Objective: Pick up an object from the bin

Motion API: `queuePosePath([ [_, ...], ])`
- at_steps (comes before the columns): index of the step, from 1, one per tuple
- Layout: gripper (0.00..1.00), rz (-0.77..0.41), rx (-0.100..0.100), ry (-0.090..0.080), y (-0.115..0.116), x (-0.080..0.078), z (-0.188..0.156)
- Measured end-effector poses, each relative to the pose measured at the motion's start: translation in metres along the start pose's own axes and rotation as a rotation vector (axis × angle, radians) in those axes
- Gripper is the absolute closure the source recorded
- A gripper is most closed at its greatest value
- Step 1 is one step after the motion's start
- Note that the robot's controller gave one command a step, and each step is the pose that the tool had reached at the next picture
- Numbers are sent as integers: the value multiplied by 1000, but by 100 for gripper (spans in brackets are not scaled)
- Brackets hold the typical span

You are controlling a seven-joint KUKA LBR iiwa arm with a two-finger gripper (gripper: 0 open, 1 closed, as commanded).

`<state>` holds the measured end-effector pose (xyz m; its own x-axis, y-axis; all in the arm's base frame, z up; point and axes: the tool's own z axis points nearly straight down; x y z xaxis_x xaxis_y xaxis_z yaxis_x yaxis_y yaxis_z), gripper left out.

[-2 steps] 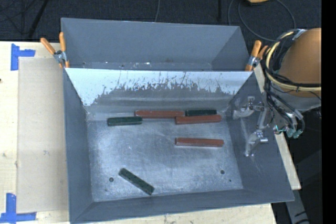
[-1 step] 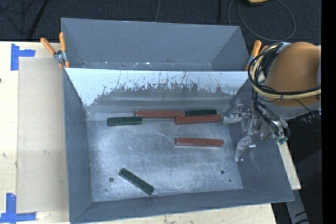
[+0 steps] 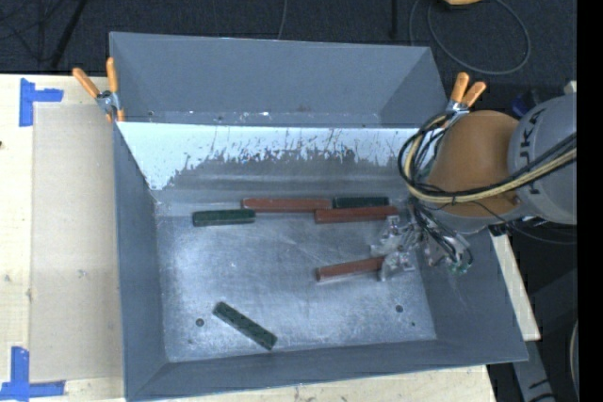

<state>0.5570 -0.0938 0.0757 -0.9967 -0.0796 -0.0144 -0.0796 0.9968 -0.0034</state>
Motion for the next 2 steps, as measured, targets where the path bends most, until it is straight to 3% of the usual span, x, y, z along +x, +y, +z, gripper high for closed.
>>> queuePosePath([
  [1,100,-1,0,0,0,0,0],
  [2,100,-19,-3,12,2,-27,-139],
])
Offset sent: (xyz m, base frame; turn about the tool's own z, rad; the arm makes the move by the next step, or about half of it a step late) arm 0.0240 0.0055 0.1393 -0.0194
